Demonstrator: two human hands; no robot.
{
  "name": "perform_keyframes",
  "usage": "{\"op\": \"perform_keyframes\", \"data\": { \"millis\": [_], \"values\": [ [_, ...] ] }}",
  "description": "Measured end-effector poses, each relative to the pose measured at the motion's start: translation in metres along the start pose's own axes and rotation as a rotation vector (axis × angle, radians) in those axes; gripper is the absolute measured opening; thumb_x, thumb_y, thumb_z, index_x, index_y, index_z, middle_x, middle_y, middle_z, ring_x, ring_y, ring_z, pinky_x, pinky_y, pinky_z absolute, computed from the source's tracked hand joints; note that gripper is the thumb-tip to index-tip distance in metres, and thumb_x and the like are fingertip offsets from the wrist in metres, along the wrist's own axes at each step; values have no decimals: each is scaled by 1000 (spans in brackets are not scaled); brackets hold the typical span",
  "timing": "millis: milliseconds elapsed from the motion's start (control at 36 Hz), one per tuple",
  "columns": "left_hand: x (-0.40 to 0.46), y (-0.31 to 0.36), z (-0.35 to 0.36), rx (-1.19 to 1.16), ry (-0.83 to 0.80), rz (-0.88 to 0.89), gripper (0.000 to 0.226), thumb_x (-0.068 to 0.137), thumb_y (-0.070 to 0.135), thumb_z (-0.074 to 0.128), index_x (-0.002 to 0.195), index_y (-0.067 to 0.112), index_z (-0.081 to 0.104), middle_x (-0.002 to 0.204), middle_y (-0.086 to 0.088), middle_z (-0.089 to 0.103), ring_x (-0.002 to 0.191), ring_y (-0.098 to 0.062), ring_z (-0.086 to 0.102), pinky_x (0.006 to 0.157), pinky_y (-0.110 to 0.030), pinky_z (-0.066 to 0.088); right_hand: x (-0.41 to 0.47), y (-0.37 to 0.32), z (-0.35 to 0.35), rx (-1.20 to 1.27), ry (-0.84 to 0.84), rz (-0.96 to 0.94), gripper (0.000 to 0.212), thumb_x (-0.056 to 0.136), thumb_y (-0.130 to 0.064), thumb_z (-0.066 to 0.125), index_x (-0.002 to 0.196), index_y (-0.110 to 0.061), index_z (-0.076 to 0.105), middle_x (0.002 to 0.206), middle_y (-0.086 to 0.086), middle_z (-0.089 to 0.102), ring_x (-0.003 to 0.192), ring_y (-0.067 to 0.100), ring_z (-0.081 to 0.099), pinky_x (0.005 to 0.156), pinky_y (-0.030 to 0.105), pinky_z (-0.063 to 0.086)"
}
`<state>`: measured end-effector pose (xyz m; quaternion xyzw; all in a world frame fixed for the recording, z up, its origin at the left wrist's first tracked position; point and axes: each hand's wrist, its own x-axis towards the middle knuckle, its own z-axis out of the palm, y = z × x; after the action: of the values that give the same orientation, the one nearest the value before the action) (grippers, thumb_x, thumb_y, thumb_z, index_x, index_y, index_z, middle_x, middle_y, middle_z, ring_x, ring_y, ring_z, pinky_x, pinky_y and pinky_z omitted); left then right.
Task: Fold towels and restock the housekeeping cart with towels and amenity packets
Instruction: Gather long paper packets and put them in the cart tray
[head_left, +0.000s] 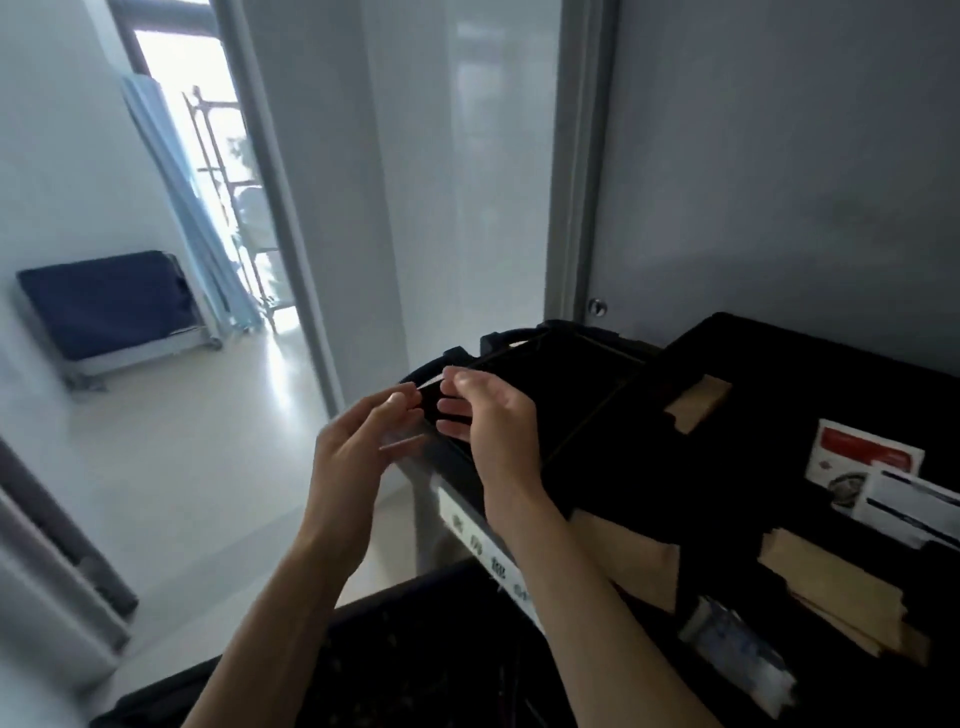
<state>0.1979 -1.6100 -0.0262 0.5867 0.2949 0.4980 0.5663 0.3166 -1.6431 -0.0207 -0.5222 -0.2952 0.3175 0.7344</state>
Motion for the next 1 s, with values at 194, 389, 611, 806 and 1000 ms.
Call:
{"op": "perform_keyframes", "data": {
  "millis": [194, 389, 611, 806, 1000],
  "values": [
    [-6, -7, -98, 18, 234, -50, 25, 102, 17, 52, 115, 9, 71, 110, -7, 75, 105, -23, 71, 93, -47, 58, -12, 44, 83, -29, -123, 73, 17, 98, -16, 55, 101, -13, 72, 94, 3, 75, 89, 17, 73, 74, 27, 61],
    [16, -33, -218, -23, 372, -95, 22, 100, 16, 53, 109, 14, 73, 106, -4, 76, 100, -21, 72, 85, -38, 60, -13, 109, 178, -121, -206, 39, 17, 98, -16, 57, 101, -22, 73, 94, -4, 75, 87, 11, 72, 74, 25, 60],
    [58, -68, -371, -79, 503, -199, 25, 101, 12, 49, 110, 8, 72, 105, -9, 76, 99, -27, 72, 82, -39, 58, 3, 210, 270, -177, -141, 158, 19, 97, -13, 56, 106, -18, 73, 94, -1, 76, 92, 19, 72, 77, 30, 58],
    [105, -77, -446, -72, 461, -197, 30, 97, 22, 48, 115, 8, 69, 109, -9, 75, 101, -26, 72, 84, -37, 59, 32, 247, 362, -137, -139, 134, 20, 97, -15, 56, 104, -20, 73, 95, -1, 76, 89, 17, 72, 73, 23, 57],
    [157, -92, -489, -16, 407, -190, 42, 87, 34, 48, 117, 13, 68, 110, -3, 75, 102, -21, 72, 85, -37, 58, 64, 268, 440, -143, -207, 95, 19, 97, -17, 57, 108, -17, 72, 97, -3, 76, 90, 15, 72, 76, 28, 59]
  ]
}}
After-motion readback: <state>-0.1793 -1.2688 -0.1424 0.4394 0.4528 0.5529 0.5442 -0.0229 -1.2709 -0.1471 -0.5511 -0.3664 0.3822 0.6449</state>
